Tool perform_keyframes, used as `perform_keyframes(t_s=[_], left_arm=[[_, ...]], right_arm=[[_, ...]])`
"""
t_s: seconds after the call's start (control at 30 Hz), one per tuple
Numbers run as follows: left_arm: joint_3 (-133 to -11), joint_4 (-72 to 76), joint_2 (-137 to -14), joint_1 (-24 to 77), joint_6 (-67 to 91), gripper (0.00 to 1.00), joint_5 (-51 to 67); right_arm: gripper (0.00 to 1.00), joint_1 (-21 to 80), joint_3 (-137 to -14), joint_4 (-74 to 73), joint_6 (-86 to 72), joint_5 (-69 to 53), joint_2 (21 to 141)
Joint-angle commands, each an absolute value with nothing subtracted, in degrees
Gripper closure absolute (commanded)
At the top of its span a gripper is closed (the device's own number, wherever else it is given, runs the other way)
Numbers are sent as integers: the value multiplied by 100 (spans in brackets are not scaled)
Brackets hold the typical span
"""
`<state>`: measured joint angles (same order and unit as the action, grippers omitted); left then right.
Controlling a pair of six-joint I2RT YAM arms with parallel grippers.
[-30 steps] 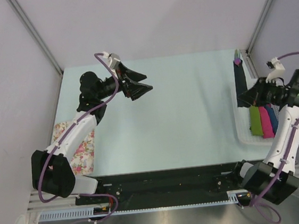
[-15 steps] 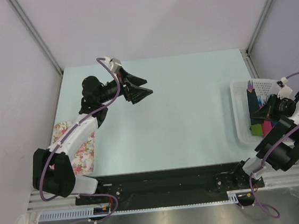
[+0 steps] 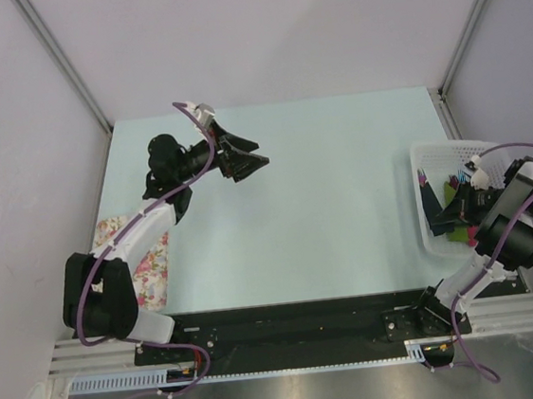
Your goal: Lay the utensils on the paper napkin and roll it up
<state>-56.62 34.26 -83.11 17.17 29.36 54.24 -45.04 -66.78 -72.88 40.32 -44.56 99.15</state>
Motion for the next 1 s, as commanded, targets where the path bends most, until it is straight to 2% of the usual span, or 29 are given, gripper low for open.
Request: perform_keyframes(t_s=[0.0,0.43,0.7,0.97], left_arm=[[-5845,3568,-8402,1574,3085,17,5519],[-6161,3489,-8798,1406,3137,17,5783],[-6346,3358,-8947,1275,3173,17,5906],[-6495,3208,-9009,1239,3129,17,5941]], right_arm=[[100,-4263,-6452,-6611,3317,-4658,10054],[100,-3973,-6434,-5301,2040,-4245,10485],[100,-3911,-6372,-4913,1907,-3780,10924],[74,-3893,-6355,-4808,1714,-3112,11004]])
